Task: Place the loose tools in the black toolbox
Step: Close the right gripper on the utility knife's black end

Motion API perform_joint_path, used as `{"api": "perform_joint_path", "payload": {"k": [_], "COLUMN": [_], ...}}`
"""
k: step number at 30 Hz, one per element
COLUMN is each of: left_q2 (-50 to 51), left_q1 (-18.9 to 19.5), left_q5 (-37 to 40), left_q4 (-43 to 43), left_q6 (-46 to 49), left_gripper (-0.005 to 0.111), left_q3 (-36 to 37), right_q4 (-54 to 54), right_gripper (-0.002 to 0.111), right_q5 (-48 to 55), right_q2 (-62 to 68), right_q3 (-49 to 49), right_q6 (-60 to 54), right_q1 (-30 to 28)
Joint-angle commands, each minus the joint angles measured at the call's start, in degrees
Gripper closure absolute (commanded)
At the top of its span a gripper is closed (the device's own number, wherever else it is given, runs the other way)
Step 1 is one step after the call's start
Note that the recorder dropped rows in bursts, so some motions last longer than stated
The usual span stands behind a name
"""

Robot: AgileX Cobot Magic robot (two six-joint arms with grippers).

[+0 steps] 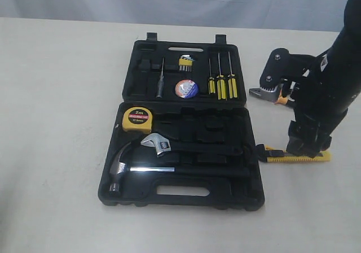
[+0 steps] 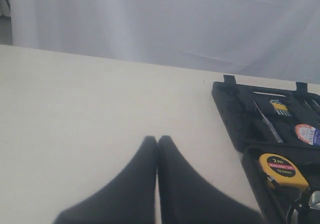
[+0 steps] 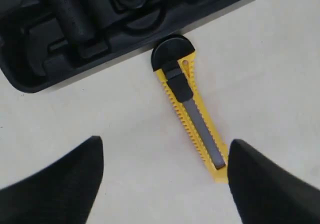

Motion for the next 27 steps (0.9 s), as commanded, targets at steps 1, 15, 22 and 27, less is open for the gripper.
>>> {"api": "perform_joint_path", "payload": {"k": [1,15,22,27], "left_q2": [0.23,0.23,0.23,0.23], "left_q1": [-0.33,-0.33,-0.33,-0.33], "left_q5": [0.04,0.04,0.04,0.04], "left_q4": [-0.18,-0.18,-0.18,-0.18], "left_q6": [0.02,0.02,0.02,0.02], "left_gripper": [0.107,0.107,0.107,0.107], "left_q3": [-0.30,-0.30,-0.30,-0.30], "right_q4": [-0.54,-0.64,-0.64,-2.95], "right_gripper": [0.041,0.041,0.041,0.047], "right_q5": [-0.98,-4.47,-6.48,-6.48], "right_q2": [2.22,9.54,13.53,15.29], "right_q3": [0.19,0.19,0.19,0.19], "right_q6": [-1.05,-1.58,-1.13,0.51], "right_q1": [-0.52,-0.52,-0.52,-0.52]}}
